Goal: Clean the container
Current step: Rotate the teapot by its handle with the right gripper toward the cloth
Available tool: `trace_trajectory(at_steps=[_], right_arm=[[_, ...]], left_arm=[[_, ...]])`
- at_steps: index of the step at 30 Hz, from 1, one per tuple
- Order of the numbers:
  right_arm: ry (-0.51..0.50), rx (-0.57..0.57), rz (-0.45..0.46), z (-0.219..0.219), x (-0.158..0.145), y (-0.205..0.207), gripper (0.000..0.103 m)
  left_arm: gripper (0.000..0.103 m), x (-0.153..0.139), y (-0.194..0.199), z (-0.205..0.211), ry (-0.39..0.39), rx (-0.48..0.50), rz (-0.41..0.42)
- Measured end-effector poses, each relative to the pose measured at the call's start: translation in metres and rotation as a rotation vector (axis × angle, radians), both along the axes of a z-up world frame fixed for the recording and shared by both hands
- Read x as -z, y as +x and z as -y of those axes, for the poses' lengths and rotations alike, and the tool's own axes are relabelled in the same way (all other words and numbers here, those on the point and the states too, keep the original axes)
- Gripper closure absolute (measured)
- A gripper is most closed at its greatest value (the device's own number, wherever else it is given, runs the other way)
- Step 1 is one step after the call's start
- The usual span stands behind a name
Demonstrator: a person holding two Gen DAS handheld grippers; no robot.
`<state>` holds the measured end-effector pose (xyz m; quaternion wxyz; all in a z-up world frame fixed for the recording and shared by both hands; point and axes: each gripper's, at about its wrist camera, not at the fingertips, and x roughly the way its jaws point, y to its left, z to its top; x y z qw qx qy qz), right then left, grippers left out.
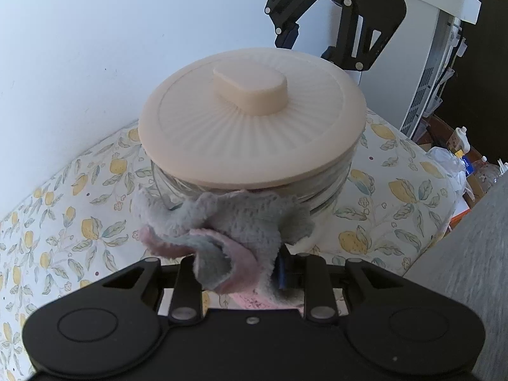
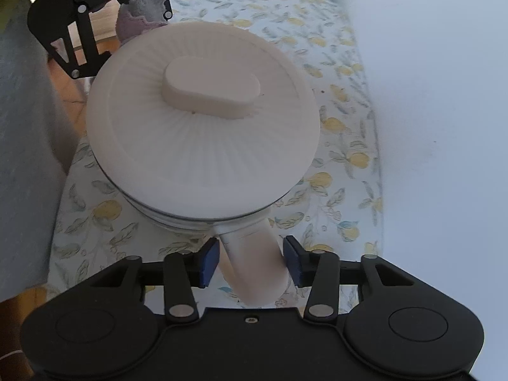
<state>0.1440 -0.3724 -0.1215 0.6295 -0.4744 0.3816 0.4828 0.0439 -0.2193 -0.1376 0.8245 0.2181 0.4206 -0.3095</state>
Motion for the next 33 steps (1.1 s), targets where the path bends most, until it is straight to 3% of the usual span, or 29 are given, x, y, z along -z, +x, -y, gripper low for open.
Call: trace_trajectory(at_steps=[4,10,18,26,33], right_arm=[[0.019,0.028,-0.058,0.004,0.000,0.009,0.057],[0.063,0.172,-0.097,0.008,0.007,0.014,0.056],[0.153,0.447,-0.149,0.016,0.011,0.012,0.058],[0.219,0.590,-0.146,0.015,0.020,-0.004,0.060],[0.319,0.730,-0.148,0.026,0.026,-0.017,0.060]], left_arm=[[0.078,0.000,0.004,0.000,0.015,0.009,0.009],[0.079,-0.003,0.025,-0.004,0.035,0.029,0.007],[0.081,-0.008,0.058,-0.017,0.035,0.053,0.023],[0.081,0.008,0.061,-0.012,0.036,0.131,-0.016],[0.081,0.022,0.064,-0.009,-0.002,0.114,-0.043]])
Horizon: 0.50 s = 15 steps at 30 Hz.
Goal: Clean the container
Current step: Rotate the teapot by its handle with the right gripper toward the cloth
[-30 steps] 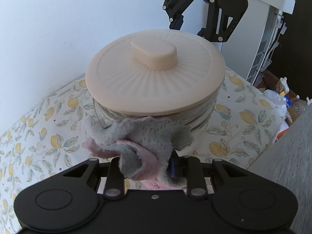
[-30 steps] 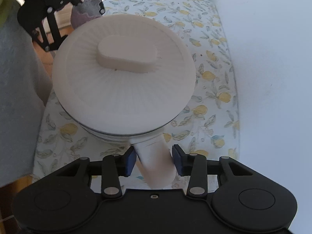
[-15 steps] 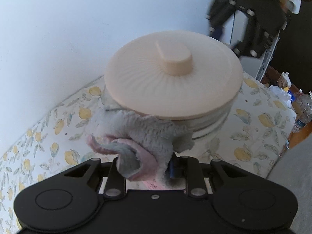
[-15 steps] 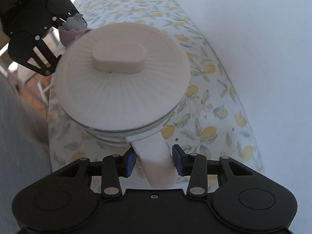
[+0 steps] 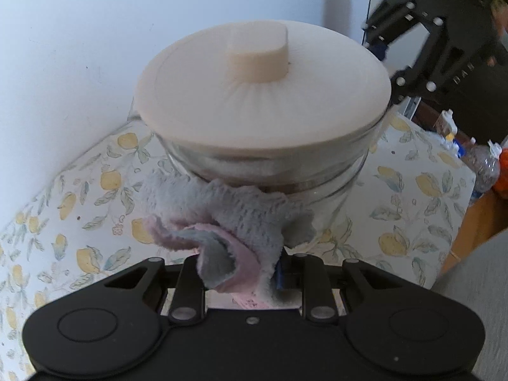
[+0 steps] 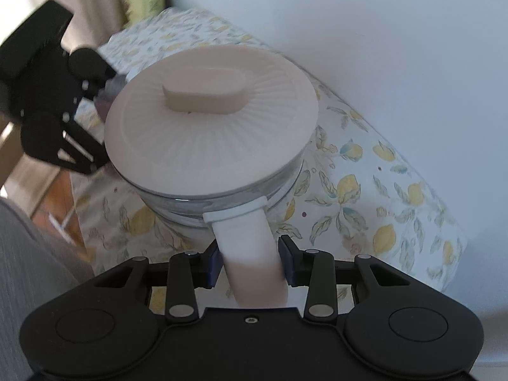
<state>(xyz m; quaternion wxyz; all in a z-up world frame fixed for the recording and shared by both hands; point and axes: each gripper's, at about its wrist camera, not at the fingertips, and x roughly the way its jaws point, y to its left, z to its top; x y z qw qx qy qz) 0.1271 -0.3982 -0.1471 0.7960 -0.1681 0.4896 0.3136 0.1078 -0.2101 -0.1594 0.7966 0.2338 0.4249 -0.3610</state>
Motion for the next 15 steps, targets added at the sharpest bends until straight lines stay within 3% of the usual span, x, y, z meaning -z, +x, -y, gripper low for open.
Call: trace_trajectory(at_steps=[15], right_arm=[[0.176,0.217,0.015,0.016,0.013,-0.020,0.060]], left_arm=[[0.080,0.029,0.013,0.007,-0.034,-0.009,-0.058]])
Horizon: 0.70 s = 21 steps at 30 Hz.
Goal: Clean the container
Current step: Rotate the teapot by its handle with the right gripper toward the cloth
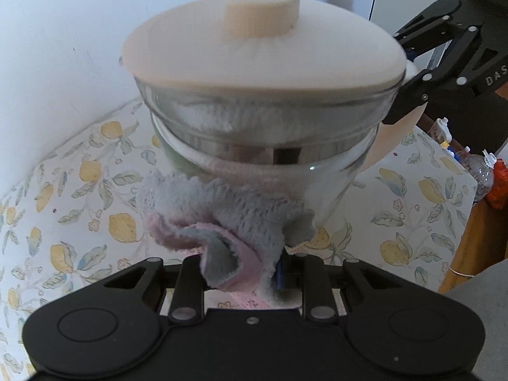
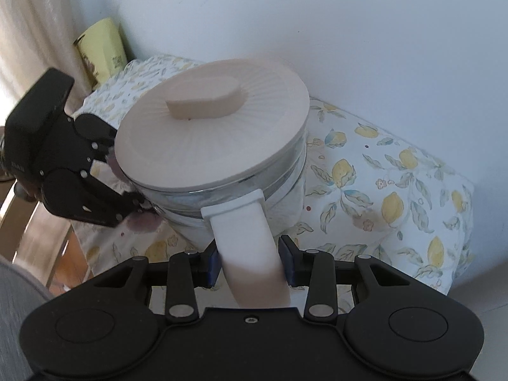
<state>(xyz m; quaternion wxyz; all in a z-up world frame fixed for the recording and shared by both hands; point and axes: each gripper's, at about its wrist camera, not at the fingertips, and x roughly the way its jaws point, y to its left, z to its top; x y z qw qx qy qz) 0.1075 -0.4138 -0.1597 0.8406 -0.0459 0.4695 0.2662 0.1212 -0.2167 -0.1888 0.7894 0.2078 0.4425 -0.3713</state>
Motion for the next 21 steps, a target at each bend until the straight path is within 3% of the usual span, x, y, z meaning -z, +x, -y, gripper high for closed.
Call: trace_trajectory(at_steps=[4,11,17,21], right_arm=[[0.030,0.048,0.002,0.003,0.003,-0.004,0.057],[0.067,0.205,0.099,0.005,0.008,-0.029,0.052],[0.051,0.348,0.216,-0.002,0.016,-0.058,0.050],[0.047,0.430,0.230,-0.003,0.021,-0.066,0.051]], left_arm=[[0.080,0.013,0.006,0.001,0.004,-0.003,-0.031],[0.080,0.012,0.007,-0.002,-0.009,0.001,-0.039],[0.080,-0.014,0.008,-0.014,-0.043,-0.001,-0.005],[0.080,-0.032,0.008,-0.018,-0.061,0.016,0.028]])
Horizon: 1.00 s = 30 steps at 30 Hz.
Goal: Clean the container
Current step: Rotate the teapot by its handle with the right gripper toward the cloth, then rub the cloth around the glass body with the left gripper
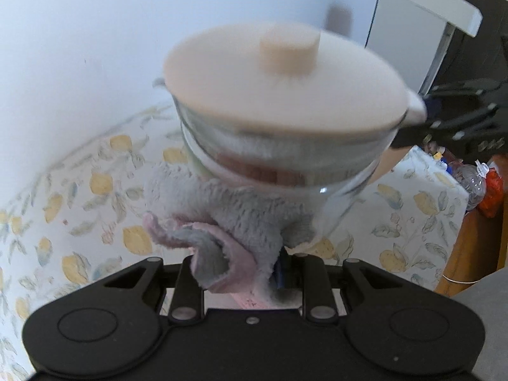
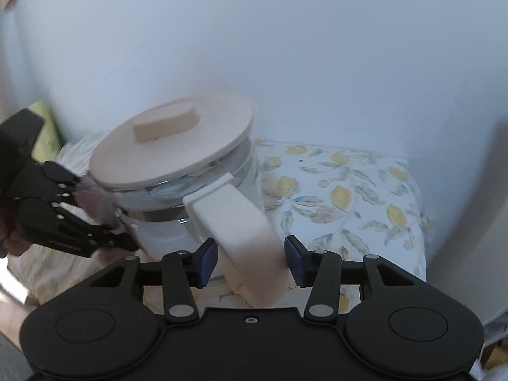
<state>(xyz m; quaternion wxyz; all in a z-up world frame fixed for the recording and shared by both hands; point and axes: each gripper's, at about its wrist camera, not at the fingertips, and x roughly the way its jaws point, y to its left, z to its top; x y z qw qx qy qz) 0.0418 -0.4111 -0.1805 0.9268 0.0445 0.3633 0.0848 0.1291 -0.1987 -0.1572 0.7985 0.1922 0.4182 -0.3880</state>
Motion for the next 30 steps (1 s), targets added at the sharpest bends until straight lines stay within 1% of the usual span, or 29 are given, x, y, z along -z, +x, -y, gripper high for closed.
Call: trace_trajectory(at_steps=[3,5,6,7,11,13,15,18,23,27,30], right_arm=[[-0.034,0.037,-0.001,-0.004,0.004,-0.002,0.053],[-0.042,0.081,-0.015,-0.005,0.006,-0.002,0.057],[-0.042,0.098,-0.019,-0.006,0.007,-0.002,0.062],[-0.047,0.113,-0.018,-0.007,0.008,-0.003,0.064],[-0.089,0.149,-0.014,-0.014,0.008,-0.004,0.065],[-0.087,0.158,-0.019,-0.013,0.008,-0.003,0.065],[-0.089,0.157,-0.024,-0.011,0.007,-0.001,0.065],[-0.102,0.150,-0.029,-0.010,0.007,0.002,0.065],[-0.105,0.148,-0.031,-0.007,0.005,0.006,0.065],[-0.111,0.147,-0.045,-0.006,0.004,0.011,0.065],[-0.116,0.137,-0.053,-0.004,0.002,0.011,0.065]], left_arm=[[0.080,-0.010,0.002,-0.002,-0.001,-0.001,0.021],[0.080,-0.014,0.003,-0.002,0.003,0.001,0.034],[0.080,-0.015,0.004,-0.002,0.005,0.002,0.037],[0.080,-0.016,0.005,-0.002,0.007,0.003,0.039],[0.080,-0.021,0.010,-0.004,0.010,0.009,0.048],[0.080,-0.022,0.011,-0.003,0.010,0.019,0.047],[0.080,-0.022,0.014,-0.001,0.027,0.044,0.064],[0.080,-0.021,0.019,0.002,0.047,0.057,0.076],[0.080,-0.020,0.025,0.008,0.087,0.144,0.087],[0.080,-0.017,0.021,0.015,0.132,0.265,0.116],[0.080,-0.011,0.019,0.023,0.182,0.350,0.129]])
